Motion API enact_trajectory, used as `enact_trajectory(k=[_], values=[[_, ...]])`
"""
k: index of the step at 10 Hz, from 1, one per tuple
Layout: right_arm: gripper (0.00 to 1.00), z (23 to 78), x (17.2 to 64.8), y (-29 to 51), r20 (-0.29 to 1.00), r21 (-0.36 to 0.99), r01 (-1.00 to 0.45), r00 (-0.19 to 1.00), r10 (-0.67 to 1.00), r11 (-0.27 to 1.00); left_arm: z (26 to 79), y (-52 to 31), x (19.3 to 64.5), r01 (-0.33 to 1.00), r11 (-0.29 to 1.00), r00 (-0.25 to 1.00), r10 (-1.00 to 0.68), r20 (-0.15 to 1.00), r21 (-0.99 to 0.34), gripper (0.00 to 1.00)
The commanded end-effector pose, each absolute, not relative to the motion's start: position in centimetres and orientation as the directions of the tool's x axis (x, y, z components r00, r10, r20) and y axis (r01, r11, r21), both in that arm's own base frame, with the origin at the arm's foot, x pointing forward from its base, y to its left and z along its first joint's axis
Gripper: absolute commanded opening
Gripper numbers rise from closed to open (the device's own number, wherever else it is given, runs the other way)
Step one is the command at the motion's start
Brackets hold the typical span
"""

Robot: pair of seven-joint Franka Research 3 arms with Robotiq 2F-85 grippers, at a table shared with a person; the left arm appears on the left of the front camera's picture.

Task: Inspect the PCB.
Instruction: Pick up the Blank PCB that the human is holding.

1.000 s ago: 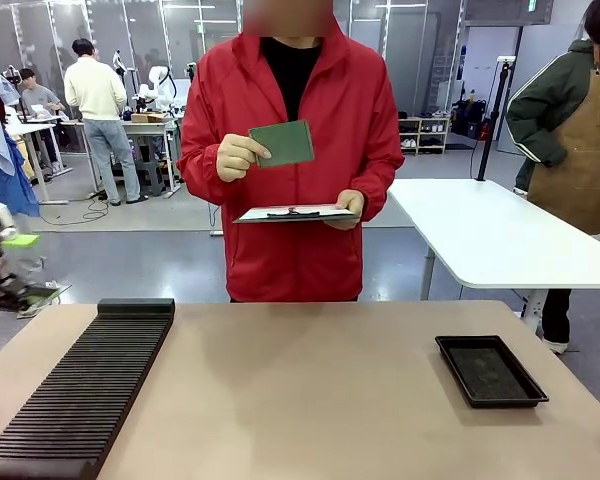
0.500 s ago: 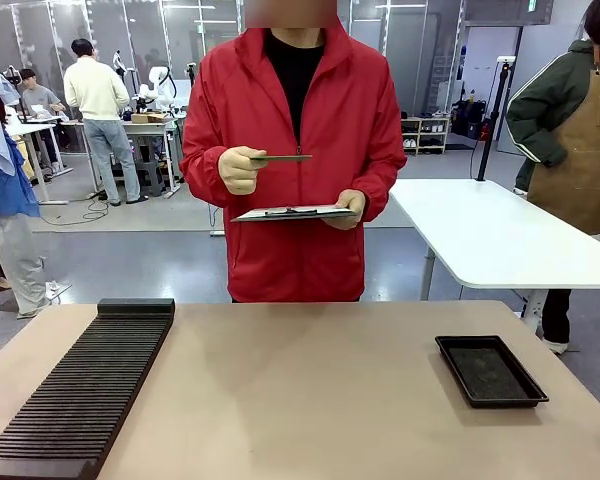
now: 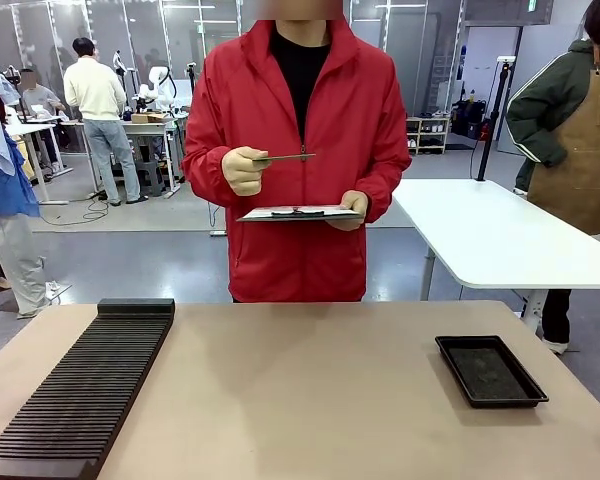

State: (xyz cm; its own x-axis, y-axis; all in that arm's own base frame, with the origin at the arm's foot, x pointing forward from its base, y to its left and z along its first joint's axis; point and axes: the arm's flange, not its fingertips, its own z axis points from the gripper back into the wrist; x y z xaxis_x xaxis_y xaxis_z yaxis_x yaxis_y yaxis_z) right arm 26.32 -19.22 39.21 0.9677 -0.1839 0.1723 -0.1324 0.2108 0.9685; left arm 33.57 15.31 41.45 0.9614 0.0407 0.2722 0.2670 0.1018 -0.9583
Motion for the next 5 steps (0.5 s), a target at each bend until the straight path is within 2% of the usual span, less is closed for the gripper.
enact_trajectory(k=[1,5], values=[[1.0,39.38,26.28,-19.28,0.175,0.969,-0.135,0.967,-0.185,0.209,41.39,15.33,33.3,0.264,0.095,0.963,0.033,0.268,-0.96,1.0],[1.0,39.38,26.28,-19.28,0.175,0.969,-0.135,0.967,-0.185,0.209,41.39,15.33,33.3,0.264,0.095,0.963,0.033,0.268,-0.96,1.0]])
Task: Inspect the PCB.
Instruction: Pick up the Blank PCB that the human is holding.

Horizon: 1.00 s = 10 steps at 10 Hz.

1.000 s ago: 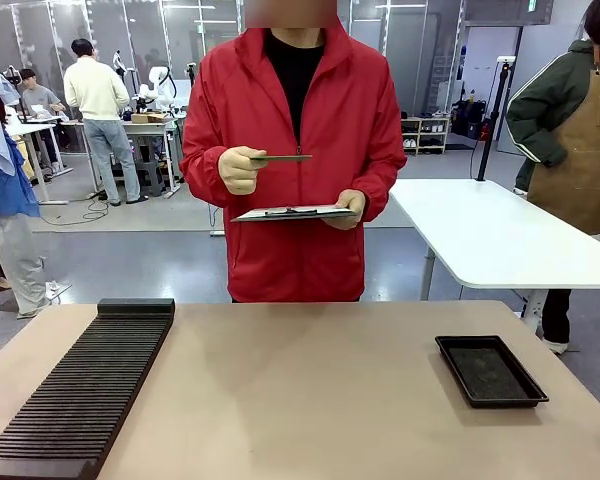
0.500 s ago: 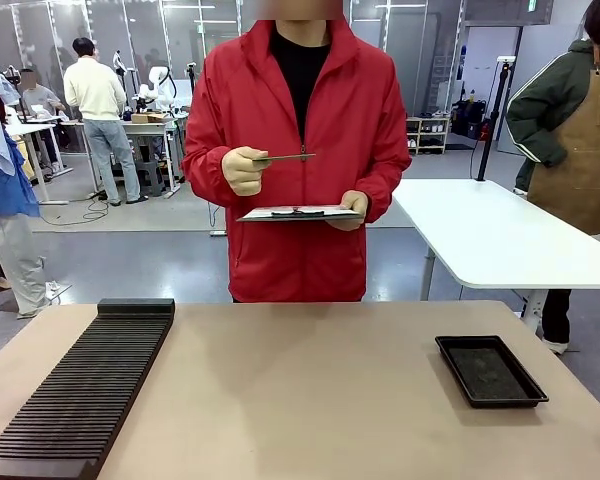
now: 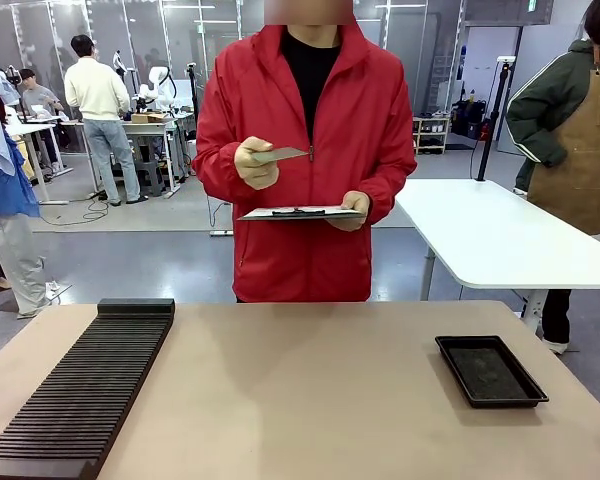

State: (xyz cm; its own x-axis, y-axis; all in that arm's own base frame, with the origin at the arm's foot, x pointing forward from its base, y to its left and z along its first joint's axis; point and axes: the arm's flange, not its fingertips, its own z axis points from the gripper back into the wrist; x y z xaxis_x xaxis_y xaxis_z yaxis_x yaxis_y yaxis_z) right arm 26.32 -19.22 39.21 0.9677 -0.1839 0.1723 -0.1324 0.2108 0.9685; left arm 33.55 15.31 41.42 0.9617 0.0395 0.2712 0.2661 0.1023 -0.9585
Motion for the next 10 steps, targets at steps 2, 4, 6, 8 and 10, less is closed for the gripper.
enact_trajectory(k=[2,4,6,8,10], values=[[1.0,39.38,26.28,-19.28,0.175,0.969,-0.135,0.967,-0.185,0.209,41.39,15.33,33.3,0.264,0.095,0.963,0.033,0.268,-0.96,1.0],[1.0,39.38,26.28,-19.28,0.175,0.969,-0.135,0.967,-0.185,0.209,41.39,15.33,33.3,0.264,0.095,0.963,0.033,0.268,-0.96,1.0],[1.0,39.38,26.28,-19.28,0.175,0.969,-0.135,0.967,-0.185,0.209,41.39,15.33,33.3,0.264,0.095,0.963,0.033,0.268,-0.96,1.0],[1.0,39.38,26.28,-19.28,0.175,0.969,-0.135,0.967,-0.185,0.209,41.39,15.33,33.3,0.264,0.095,0.963,0.033,0.268,-0.96,1.0],[1.0,39.38,26.28,-19.28,0.175,0.969,-0.135,0.967,-0.185,0.209,41.39,15.33,33.3,0.264,0.095,0.963,0.033,0.268,-0.96,1.0]])
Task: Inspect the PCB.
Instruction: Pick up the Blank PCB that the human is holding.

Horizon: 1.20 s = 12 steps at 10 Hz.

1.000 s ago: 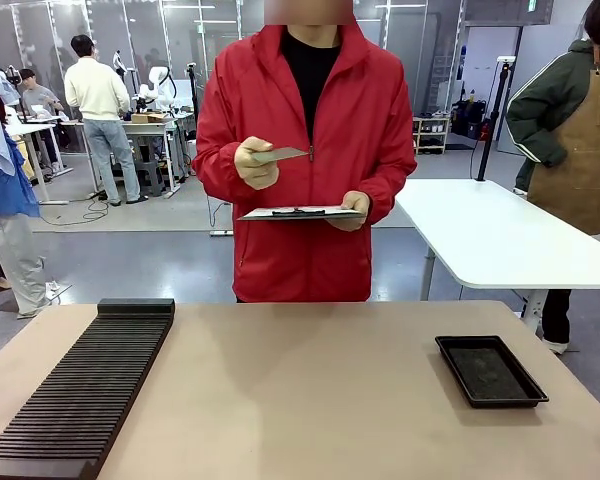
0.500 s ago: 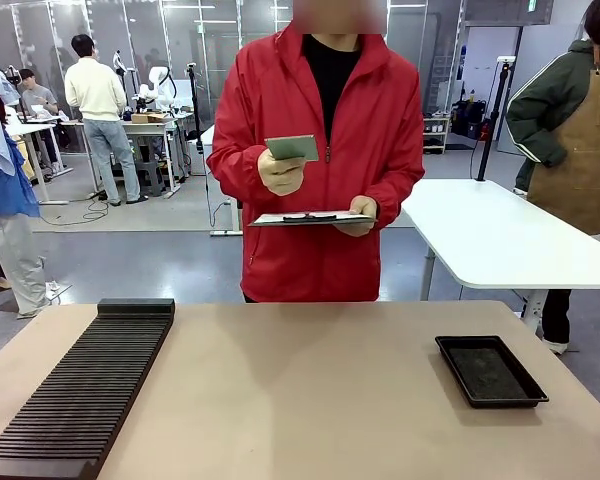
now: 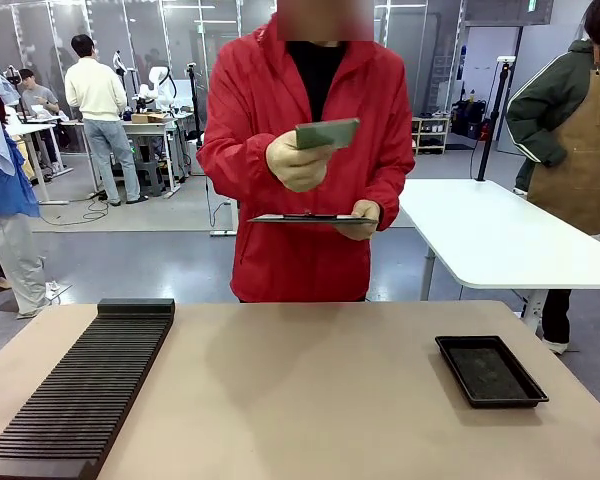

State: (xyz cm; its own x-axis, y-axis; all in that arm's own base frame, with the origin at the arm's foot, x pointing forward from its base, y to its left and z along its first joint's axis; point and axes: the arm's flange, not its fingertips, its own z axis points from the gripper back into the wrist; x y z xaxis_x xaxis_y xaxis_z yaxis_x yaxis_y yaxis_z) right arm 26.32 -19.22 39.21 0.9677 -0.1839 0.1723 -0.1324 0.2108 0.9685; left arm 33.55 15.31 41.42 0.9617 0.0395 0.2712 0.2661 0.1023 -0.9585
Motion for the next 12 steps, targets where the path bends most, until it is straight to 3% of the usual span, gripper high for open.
enact_trajectory(k=[1,9,12], values=[[1.0,39.4,26.3,-19.3,0.175,0.969,-0.135,0.967,-0.185,0.209,41.4,15.3,33.3,0.264,0.095,0.963,0.033,0.268,-0.96,1.0],[1.0,39.2,26.3,-19.2,0.172,0.969,-0.132,0.968,-0.184,0.211,41.4,15.3,33.3,0.264,0.095,0.963,0.033,0.268,-0.96,1.0],[1.0,43.4,27.5,-16.7,0.095,0.989,-0.074,0.981,-0.17,0.125,41.4,15.3,33.3,0.264,0.095,0.963,0.033,0.268,-0.96,1.0]])
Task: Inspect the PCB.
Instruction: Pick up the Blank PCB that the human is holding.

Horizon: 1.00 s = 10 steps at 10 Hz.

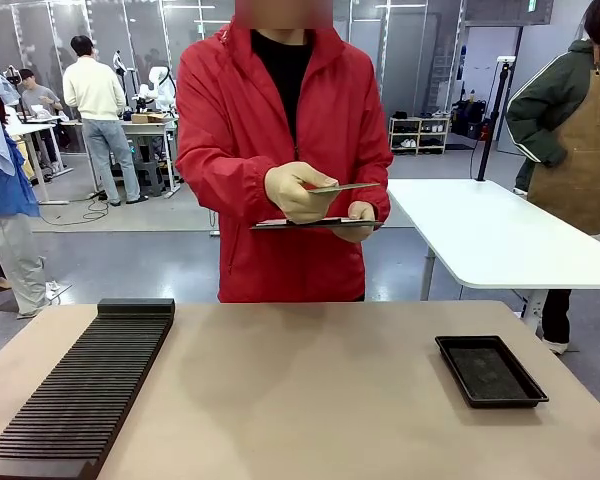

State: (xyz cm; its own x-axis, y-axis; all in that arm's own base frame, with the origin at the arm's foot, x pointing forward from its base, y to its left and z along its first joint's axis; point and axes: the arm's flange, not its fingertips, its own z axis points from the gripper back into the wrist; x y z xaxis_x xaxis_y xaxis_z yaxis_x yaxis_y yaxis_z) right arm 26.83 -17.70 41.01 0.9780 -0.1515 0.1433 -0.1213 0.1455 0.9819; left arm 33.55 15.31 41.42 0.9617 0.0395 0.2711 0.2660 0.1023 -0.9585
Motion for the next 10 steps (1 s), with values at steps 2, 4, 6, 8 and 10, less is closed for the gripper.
enact_trajectory(k=[2,4,6,8,10], values=[[1.0,46.0,28.7,-14.6,0.064,0.992,-0.051,0.991,-0.118,0.112,41.4,15.3,33.3,0.264,0.095,0.963,0.033,0.268,-0.96,1.0],[1.0,48.0,30.0,-11.8,-0.002,0.992,0.017,0.993,-0.116,0.122,41.4,15.3,33.3,0.264,0.095,0.963,0.033,0.268,-0.96,1.0],[1.0,49.6,31.7,-8.3,-0.088,0.987,0.106,0.986,-0.143,0.119,41.4,15.3,33.3,0.264,0.095,0.963,0.033,0.268,-0.96,1.0],[1.0,52.1,33.3,-3.6,-0.126,0.987,0.133,0.989,-0.076,0.093,41.4,15.3,33.3,0.264,0.095,0.963,0.033,0.268,-0.96,1.0],[1.0,53.5,34.6,-0.1,-0.124,0.983,0.134,0.988,-0.088,0.122,41.4,15.3,33.3,0.264,0.095,0.963,0.033,0.268,-0.96,1.0]])
